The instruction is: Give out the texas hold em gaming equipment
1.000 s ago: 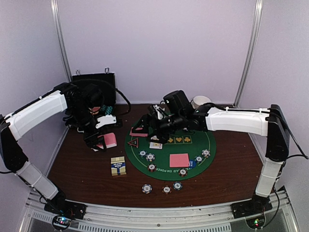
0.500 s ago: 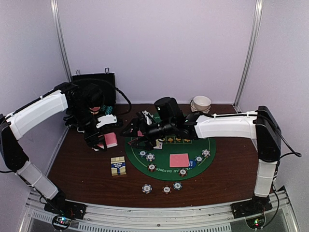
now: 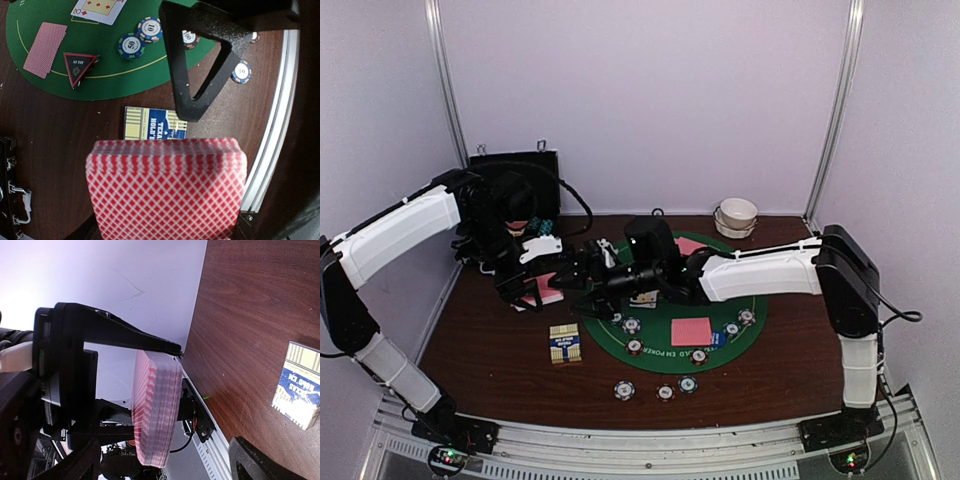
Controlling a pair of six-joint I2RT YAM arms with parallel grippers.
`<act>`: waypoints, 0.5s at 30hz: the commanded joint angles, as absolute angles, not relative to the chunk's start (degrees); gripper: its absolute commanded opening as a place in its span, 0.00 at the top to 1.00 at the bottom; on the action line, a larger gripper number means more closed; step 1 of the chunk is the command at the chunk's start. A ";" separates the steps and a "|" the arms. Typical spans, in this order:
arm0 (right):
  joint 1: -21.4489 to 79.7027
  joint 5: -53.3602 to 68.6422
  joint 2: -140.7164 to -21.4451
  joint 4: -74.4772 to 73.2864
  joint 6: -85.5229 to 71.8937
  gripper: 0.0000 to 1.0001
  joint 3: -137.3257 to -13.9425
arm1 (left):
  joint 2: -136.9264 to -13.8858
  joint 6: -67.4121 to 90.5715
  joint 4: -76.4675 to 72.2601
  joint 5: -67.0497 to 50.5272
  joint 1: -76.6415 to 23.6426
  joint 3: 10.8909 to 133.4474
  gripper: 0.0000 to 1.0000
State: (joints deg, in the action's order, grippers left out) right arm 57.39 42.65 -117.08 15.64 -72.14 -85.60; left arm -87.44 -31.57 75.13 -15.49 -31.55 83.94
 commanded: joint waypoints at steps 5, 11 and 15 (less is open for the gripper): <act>58.31 42.39 -120.78 22.99 -75.63 0.10 -88.39 | -87.35 -30.94 74.89 -16.96 -31.20 85.41 1.00; 58.40 41.47 -123.15 25.71 -77.82 0.11 -88.93 | -87.56 -31.01 75.20 -16.94 -31.20 85.85 1.00; 58.37 40.48 -124.71 29.38 -80.51 0.11 -89.28 | -87.62 -31.03 75.21 -17.09 -31.20 85.96 1.00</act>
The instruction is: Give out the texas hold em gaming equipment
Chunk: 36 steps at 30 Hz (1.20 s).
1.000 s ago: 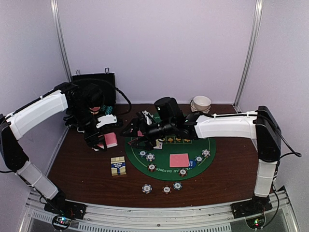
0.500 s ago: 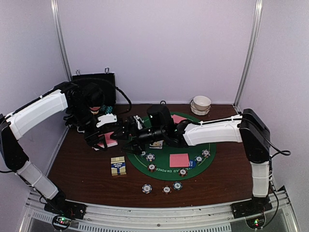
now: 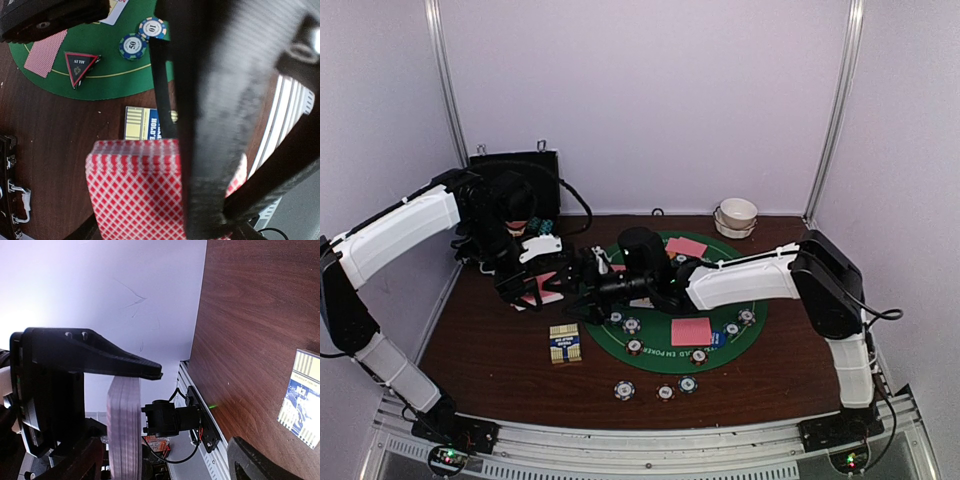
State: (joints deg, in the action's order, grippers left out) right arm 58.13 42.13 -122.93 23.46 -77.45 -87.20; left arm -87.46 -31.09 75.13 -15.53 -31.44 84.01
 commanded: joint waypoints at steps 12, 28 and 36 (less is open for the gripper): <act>59.08 40.59 -129.49 33.14 -85.27 0.13 -93.16 | -87.66 -31.03 75.17 -17.09 -31.20 85.87 1.00; 58.60 43.51 -132.42 28.01 -84.19 0.18 -95.91 | -87.42 -31.11 75.17 -16.96 -31.20 85.61 1.00; 56.41 43.52 -129.70 26.00 -81.68 0.24 -92.04 | -87.35 -31.11 75.25 -16.97 -31.20 85.87 1.00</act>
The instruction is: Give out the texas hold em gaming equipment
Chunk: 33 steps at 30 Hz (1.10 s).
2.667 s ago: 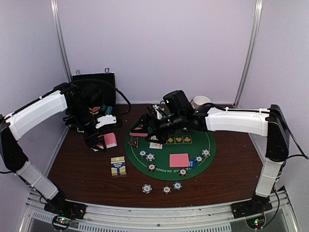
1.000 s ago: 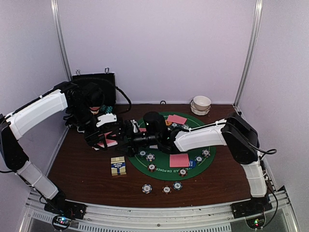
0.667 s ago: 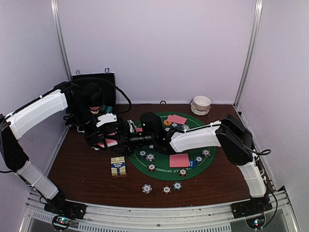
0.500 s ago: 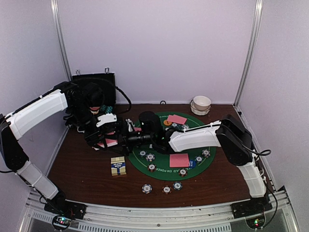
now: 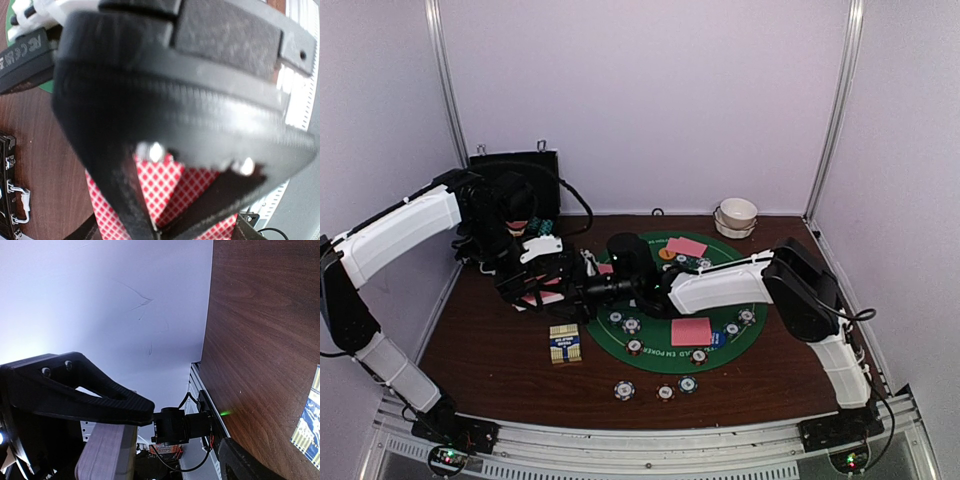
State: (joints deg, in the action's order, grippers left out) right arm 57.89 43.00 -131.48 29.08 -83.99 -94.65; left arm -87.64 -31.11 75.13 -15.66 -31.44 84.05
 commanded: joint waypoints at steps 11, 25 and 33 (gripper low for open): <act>55.13 46.00 -124.87 19.80 -76.76 0.33 -89.30 | -87.03 -31.24 75.31 -16.70 -31.20 85.69 1.00; 54.08 47.48 -120.28 19.76 -76.69 0.57 -87.73 | -87.18 -31.20 75.29 -16.61 -31.20 85.34 1.00; 53.10 48.36 -117.73 19.41 -76.77 0.77 -86.37 | -87.09 -31.20 75.30 -16.36 -31.20 84.92 1.00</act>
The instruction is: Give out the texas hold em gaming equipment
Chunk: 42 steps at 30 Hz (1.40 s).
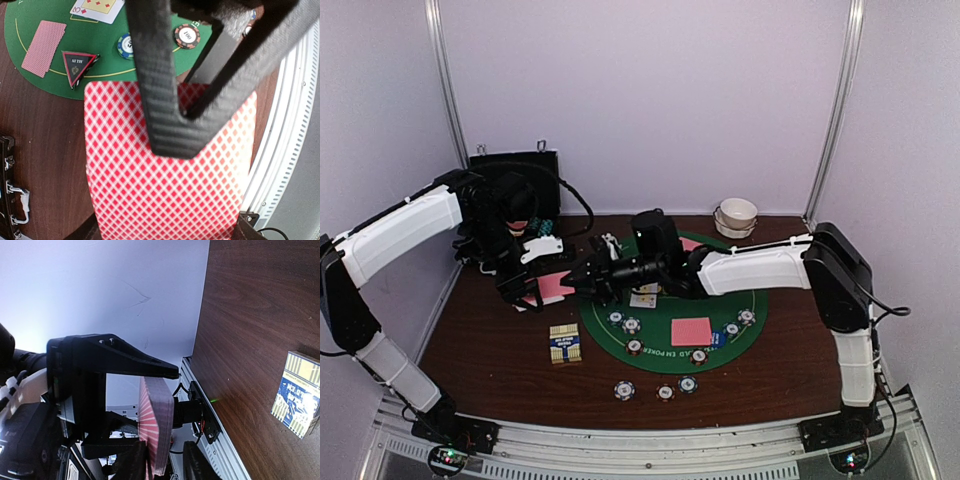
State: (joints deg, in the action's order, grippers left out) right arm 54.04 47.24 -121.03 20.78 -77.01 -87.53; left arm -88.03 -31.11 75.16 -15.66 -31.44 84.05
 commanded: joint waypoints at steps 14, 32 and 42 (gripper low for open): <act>52.96 49.78 -117.40 27.31 -83.79 1.00 -84.32 | -87.33 -31.20 75.28 -15.66 -31.20 84.77 1.00; 46.04 50.41 -109.53 23.61 -80.26 1.00 -78.54 | -86.98 -31.46 75.30 -13.74 -31.20 83.68 1.00; 38.71 48.18 -105.18 -15.33 -51.27 1.00 -86.81 | -86.71 -31.42 75.28 -12.63 -31.20 83.33 1.00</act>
State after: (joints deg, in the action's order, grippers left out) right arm 41.17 50.92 -108.03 10.50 -71.37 -80.42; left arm -88.03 -31.14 75.20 -13.08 -31.44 83.83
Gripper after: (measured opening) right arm 0.003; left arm 0.667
